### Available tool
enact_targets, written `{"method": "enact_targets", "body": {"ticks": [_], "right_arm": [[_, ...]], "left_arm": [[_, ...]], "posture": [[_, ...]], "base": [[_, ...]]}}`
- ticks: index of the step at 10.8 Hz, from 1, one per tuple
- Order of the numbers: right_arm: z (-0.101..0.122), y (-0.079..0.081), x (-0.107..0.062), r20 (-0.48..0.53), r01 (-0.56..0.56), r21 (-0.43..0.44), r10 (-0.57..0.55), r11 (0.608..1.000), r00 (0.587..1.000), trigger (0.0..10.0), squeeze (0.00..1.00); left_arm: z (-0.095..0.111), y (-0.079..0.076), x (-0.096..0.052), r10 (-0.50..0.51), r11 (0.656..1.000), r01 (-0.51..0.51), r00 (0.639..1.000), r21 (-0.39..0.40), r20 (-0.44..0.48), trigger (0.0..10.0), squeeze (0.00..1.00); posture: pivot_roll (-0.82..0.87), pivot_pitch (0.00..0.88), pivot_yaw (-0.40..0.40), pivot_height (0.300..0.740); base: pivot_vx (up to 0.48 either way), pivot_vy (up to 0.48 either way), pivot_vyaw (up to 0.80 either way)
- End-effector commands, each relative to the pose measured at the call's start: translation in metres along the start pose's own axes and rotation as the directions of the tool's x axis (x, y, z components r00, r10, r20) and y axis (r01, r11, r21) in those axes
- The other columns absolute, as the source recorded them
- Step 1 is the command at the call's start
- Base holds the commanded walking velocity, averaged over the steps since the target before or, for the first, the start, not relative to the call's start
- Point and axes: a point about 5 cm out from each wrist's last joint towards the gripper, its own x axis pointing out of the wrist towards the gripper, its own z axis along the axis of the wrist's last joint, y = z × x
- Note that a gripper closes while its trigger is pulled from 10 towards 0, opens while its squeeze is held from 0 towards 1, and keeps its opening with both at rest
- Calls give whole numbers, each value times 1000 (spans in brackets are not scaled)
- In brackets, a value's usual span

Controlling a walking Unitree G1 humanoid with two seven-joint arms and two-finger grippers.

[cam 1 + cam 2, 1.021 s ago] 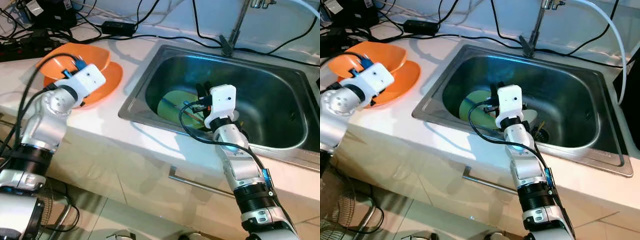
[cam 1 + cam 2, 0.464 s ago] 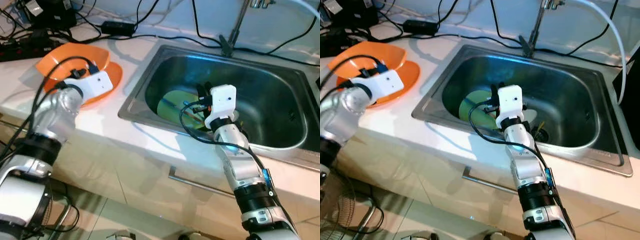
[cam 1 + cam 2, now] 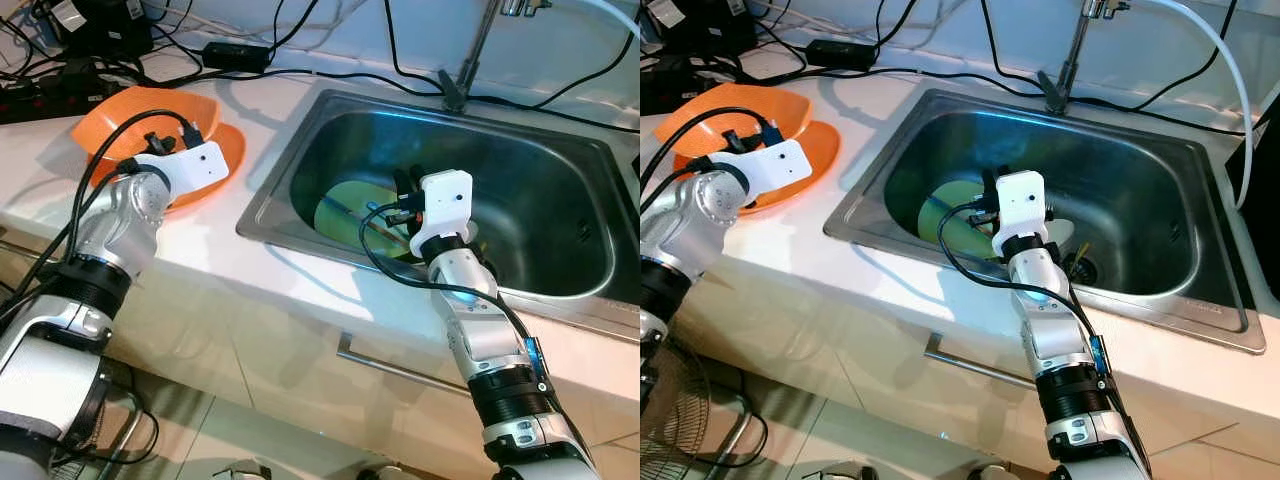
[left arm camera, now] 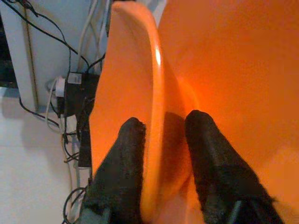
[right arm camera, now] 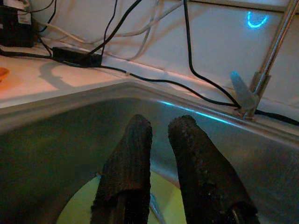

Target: Kitchen organization

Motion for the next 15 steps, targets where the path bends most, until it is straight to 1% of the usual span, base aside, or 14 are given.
{"method": "enact_targets", "body": {"ticks": [1, 3, 5, 8, 9, 10, 11, 12, 13, 14, 15], "right_arm": [[0, -3, 1, -8, 12, -11, -12, 1000, 1000, 10000, 0], [0, -2, 1, -12, 13, -10, -14, 1000, 1000, 10000, 0], [-1, -3, 1, -14, 17, -8, -17, 1000, 1000, 10000, 0], [-1, -3, 0, -18, 23, -5, -23, 1000, 1000, 10000, 0], [-1, -3, 0, -19, 24, -2, -24, 1000, 1000, 10000, 0], [-1, -3, 1, -19, 24, -1, -24, 1000, 1000, 10000, 0], [-1, -3, 1, -18, 23, 1, -23, 1000, 1000, 10000, 0], [-1, -2, 1, -18, 22, 4, -22, 1000, 1000, 10000, 0], [0, -2, 2, -16, 25, 10, -25, 1000, 1000, 10000, 0], [3, -2, 4, -9, 30, 17, -30, 999, 1000, 10000, 0], [4, -3, 6, -7, 40, 20, -40, 999, 999, 10000, 0]], "left_arm": [[4, -1, 2, -10, 1000, 10, 1000, 9, 9, 0, 0], [4, -5, 2, -25, 1000, 25, 1000, 0, 15, 0, 0], [4, -7, 2, -31, 1000, 31, 999, 1, 17, 0, 0], [7, -8, 2, -28, 999, 28, 999, 16, 32, 0, 0], [10, -3, 1, 10, 999, -12, 998, 46, 54, 0, 0], [18, 8, -1, 72, 993, -81, 992, 89, 107, 0, 0], [30, 18, -5, 137, 978, -163, 972, 132, 189, 0, 0], [44, 26, -10, 195, 959, -241, 942, 146, 275, 2941, 0], [59, 26, -15, 215, 953, -275, 909, 125, 358, 10000, 0], [73, 21, -19, 217, 956, -278, 882, 92, 419, 10000, 0], [81, 14, -21, 192, 968, -245, 857, 50, 479, 10000, 0]], "posture": [[79, 44, -27, 740], [80, 46, -26, 740], [80, 47, -24, 740], [78, 45, -23, 740], [79, 44, -23, 740], [81, 43, -24, 740], [82, 42, -24, 740], [82, 38, -24, 740], [82, 36, -24, 740], [77, 30, -20, 740], [75, 27, -19, 740]], "base": [[0, 0, 0], [0, 0, 0], [0, 0, 0], [0, 0, 0], [0, 0, 0], [0, 0, 0], [0, 0, 0], [0, 0, 0], [0, 0, 0], [0, 0, 0], [0, 0, 0]]}}
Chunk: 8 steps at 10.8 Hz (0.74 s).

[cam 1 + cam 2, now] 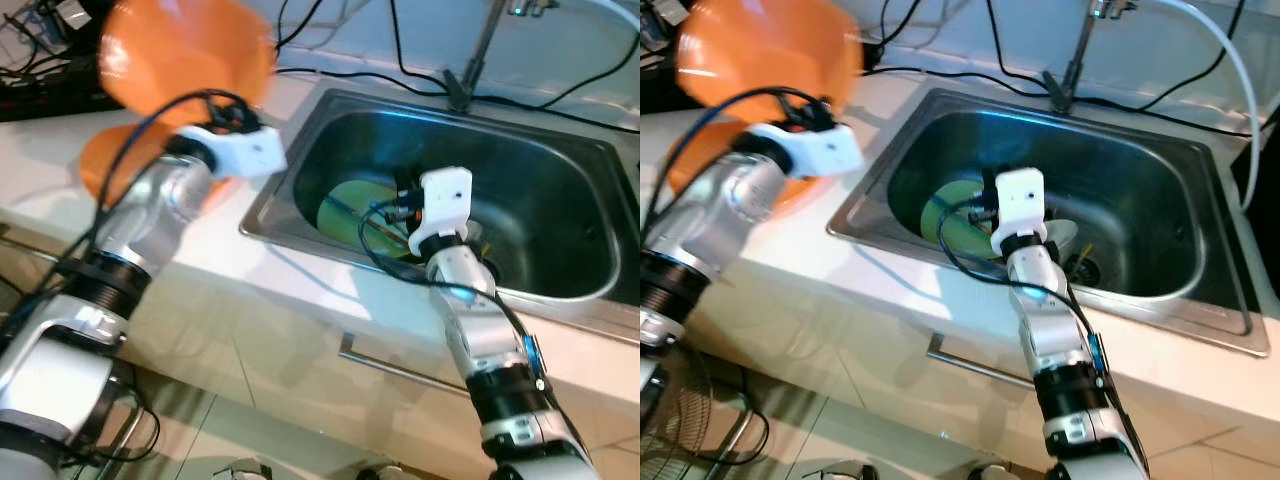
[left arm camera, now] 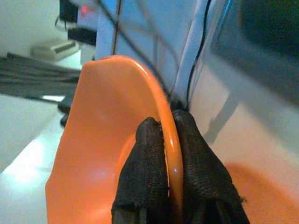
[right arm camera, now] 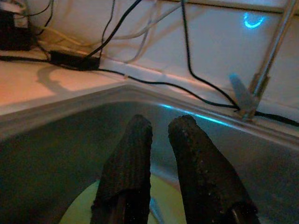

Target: Kitchen organization

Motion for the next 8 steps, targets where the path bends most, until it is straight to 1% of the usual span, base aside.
{"method": "enact_targets", "body": {"ticks": [1, 2, 3, 5, 6, 7, 8], "right_arm": [[-1, -2, 2, -15, 22, 16, -22, 1000, 1000, 10000, 0], [2, 0, 4, -10, 19, 43, -19, 999, 1000, 10000, 1000], [6, -1, 6, -4, 27, 71, -27, 997, 1000, 10000, 1000], [14, -6, 11, -3, 50, 123, -50, 991, 999, 10000, 1000], [21, -9, 15, -4, 56, 177, -56, 983, 998, 10000, 820], [29, -12, 20, -5, 49, 248, -49, 968, 999, 10000, 0], [32, -13, 22, -20, 49, 319, -45, 946, 999, 10000, 0]], "left_arm": [[13, 0, 1, 19, 1000, -18, 998, -7, 60, 10000, 0], [35, -10, 0, 9, 999, -2, 991, -53, 136, 10000, 0], [50, -18, -1, 1, 997, 12, 983, -71, 186, 10000, 0], [55, -23, -2, -12, 996, 29, 978, -79, 207, 10000, 0], [59, -25, -2, -21, 996, 41, 975, -84, 221, 10000, 0], [64, -28, -2, -37, 995, 59, 969, -84, 244, 10000, 0], [69, -31, -3, -46, 995, 68, 964, -78, 261, 10000, 0]], "posture": [[74, 26, -18, 740], [75, 24, -17, 740], [72, 22, -14, 740], [70, 23, -12, 740], [69, 25, -11, 740], [67, 31, -12, 740], [67, 37, -12, 740]], "base": [[0, 0, 0], [0, 0, 0], [0, 0, 0], [0, 0, 0], [0, 0, 0], [0, 0, 0], [0, 0, 0]]}}
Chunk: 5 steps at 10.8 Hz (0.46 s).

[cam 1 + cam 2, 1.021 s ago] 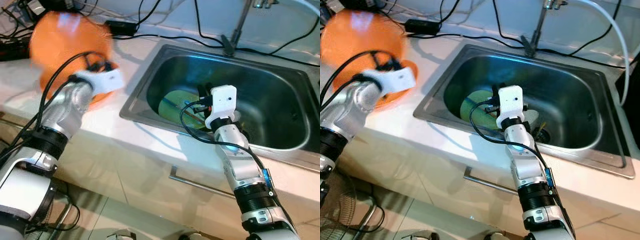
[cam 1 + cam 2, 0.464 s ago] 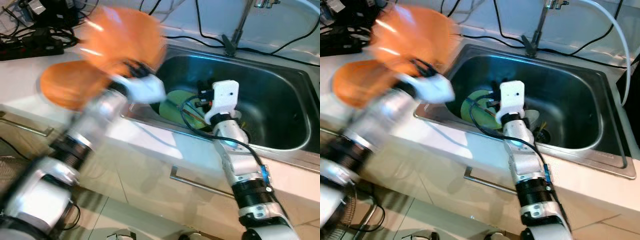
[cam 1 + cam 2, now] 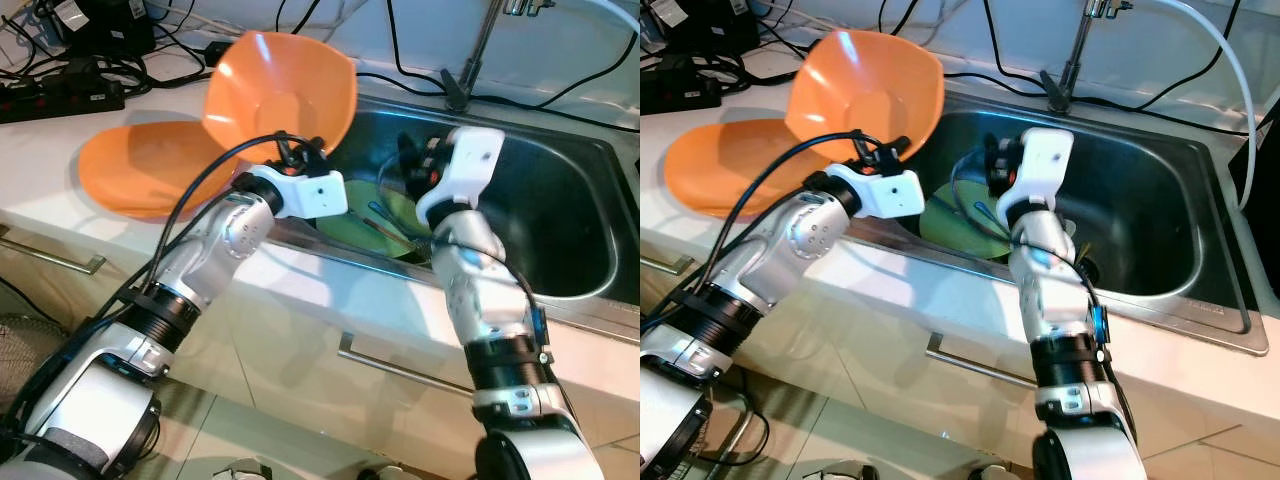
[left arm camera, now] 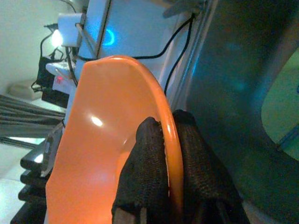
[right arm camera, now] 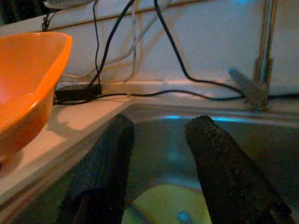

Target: Kitchen organization

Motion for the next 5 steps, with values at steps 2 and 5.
{"method": "enact_targets", "body": {"ticks": [2, 5], "right_arm": [[10, 2, 5, -5, -14, 122, 15, 992, 1000, 10000, 0], [21, 10, 10, -13, -56, 249, 61, 967, 998, 10000, 0]], "left_arm": [[14, 2, 1, -11, 1000, 10, 997, 13, 71, 10000, 0], [19, -7, 2, -44, 999, 43, 995, 9, 93, 10000, 0]], "posture": [[72, 39, -13, 740], [70, 40, -12, 740]], "base": [[0, 0, 0], [0, 0, 0]]}}
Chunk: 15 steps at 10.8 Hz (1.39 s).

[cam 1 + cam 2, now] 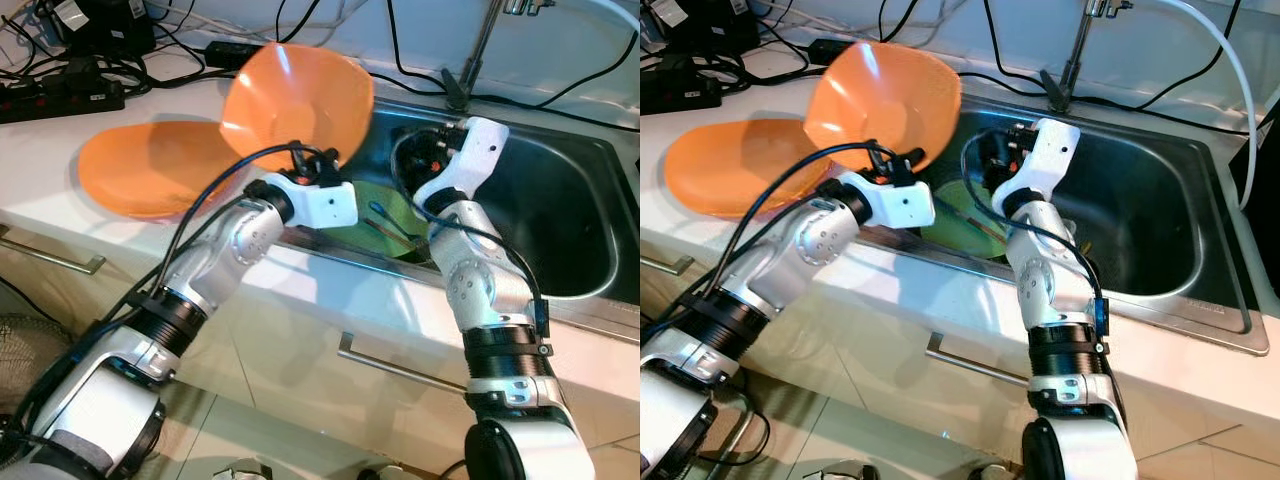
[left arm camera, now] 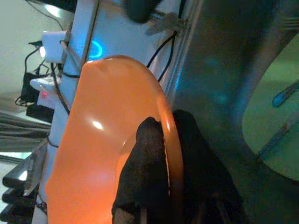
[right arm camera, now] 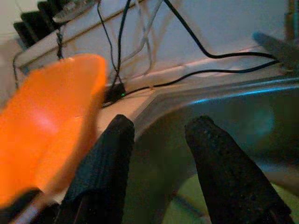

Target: Kitchen organization

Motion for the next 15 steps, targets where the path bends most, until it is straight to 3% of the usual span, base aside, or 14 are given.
{"method": "enact_targets", "body": {"ticks": [1, 4, 15], "right_arm": [[12, 6, 2, 32, -27, 23, 27, 999, 999, 10000, 0], [14, 12, 5, 24, -50, 96, 48, 994, 999, 10000, 0], [3, 17, 8, -42, -55, 93, 59, 994, 997, 10000, 0]], "left_arm": [[10, 3, 1, 11, 1000, -11, 999, 16, 48, 10000, 0], [13, 1, 1, -13, 1000, 12, 998, 15, 67, 10000, 0], [29, -1, 1, -24, 1000, 21, 986, 19, 166, 10000, 0]], "posture": [[73, 41, -12, 740], [76, 43, -12, 740], [86, 42, -19, 740]], "base": [[0, 0, 0], [0, 0, 0], [0, 0, 0]]}}
